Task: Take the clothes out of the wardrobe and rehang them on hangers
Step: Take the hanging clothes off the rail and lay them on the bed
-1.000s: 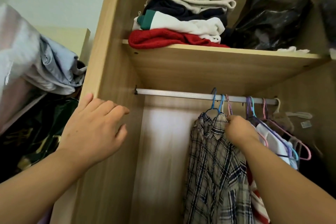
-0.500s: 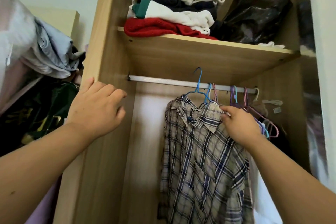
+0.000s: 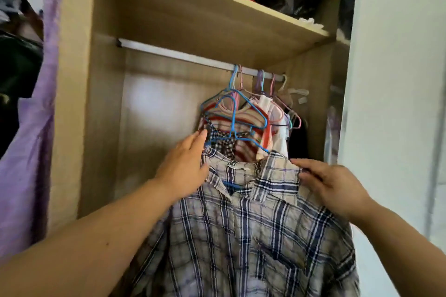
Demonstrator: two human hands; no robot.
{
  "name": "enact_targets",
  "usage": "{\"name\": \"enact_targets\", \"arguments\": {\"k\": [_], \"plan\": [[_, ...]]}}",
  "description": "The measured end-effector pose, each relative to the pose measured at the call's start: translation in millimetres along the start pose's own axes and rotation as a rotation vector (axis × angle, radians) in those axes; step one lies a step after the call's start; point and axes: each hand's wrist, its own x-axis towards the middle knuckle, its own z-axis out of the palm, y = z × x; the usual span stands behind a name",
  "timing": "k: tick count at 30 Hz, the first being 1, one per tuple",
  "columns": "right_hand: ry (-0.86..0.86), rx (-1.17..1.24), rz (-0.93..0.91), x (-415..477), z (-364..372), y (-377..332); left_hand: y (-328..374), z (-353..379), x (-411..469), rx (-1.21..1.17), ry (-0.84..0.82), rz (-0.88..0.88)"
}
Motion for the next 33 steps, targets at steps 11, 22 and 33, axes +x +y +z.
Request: {"name": "enact_targets", "arguments": {"k": [11,22,33], "plan": [[0.01,-0.132,0.519,-168.8,-9.1,-90.8,-15.7,64.2,-55.9,-0.159,-0.247,0.244],[-0.17,-0.313,1.227,-358.3,19.1,-274.4,37.3,43.2,-206.1,-0.379,-0.308,0.676],[-0.099,-0.025,1.786,-582.3,-71.4,-435.6,225.3,-24.9,-406.4,-0.563,-0.703,1.093]]}}
